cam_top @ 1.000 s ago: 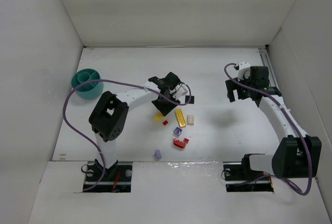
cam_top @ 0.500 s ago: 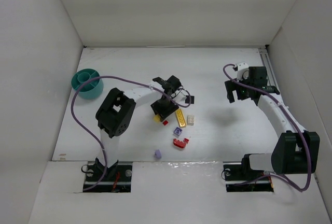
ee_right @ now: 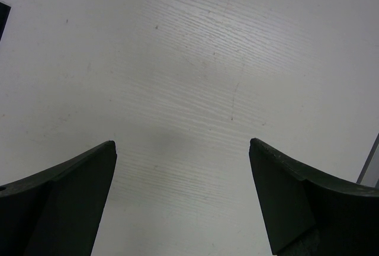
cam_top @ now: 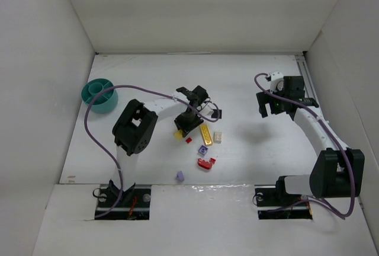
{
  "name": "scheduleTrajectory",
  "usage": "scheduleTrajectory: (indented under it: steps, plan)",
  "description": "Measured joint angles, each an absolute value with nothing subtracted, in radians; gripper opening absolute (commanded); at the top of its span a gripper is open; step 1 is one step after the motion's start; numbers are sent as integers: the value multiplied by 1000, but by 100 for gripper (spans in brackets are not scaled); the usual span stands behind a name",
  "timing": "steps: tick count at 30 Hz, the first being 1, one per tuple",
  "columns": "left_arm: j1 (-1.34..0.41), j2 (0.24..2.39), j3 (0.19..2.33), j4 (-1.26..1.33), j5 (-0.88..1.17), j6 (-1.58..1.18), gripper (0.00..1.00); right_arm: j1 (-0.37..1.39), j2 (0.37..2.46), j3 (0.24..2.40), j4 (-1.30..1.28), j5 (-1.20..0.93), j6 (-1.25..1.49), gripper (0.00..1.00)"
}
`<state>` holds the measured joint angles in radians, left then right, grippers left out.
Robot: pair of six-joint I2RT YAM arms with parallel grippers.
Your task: Sort the legos into containers by color
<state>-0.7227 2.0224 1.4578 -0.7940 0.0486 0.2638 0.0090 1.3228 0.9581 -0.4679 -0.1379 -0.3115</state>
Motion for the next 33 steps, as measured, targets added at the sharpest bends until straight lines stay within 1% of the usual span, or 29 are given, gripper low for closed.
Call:
scheduleTrajectory:
  steps: [4,8,11,14,18,20,23,26,33]
  plan:
    - [-722,2022,1460,-799,46,272,0,9,1323,958,-465,-138,-311,98]
    - [-703,2017,1460,-799,62,271,0,9,1323,960,-466,-140,-311,98]
    - [-649,1966,1447,-768,113,255,0,9,1331,987,-468,-152,-311,97]
    - [-502,1753,1380,-686,169,234,0,9,1361,1040,-464,-165,-308,97]
    - [-286,1362,1259,-493,164,212,0,32,1417,1113,-459,-167,-298,97]
    - [-231,1158,1180,-389,139,205,0,58,1438,1133,-456,-167,-296,97]
    - [-212,968,1097,-315,110,209,0,102,1464,1151,-453,-167,-292,97]
    - [-161,944,1077,-316,90,207,0,138,1483,1159,-448,-167,-292,97]
    - [131,1179,1082,-398,109,186,0,178,1534,1212,-440,-167,-292,97]
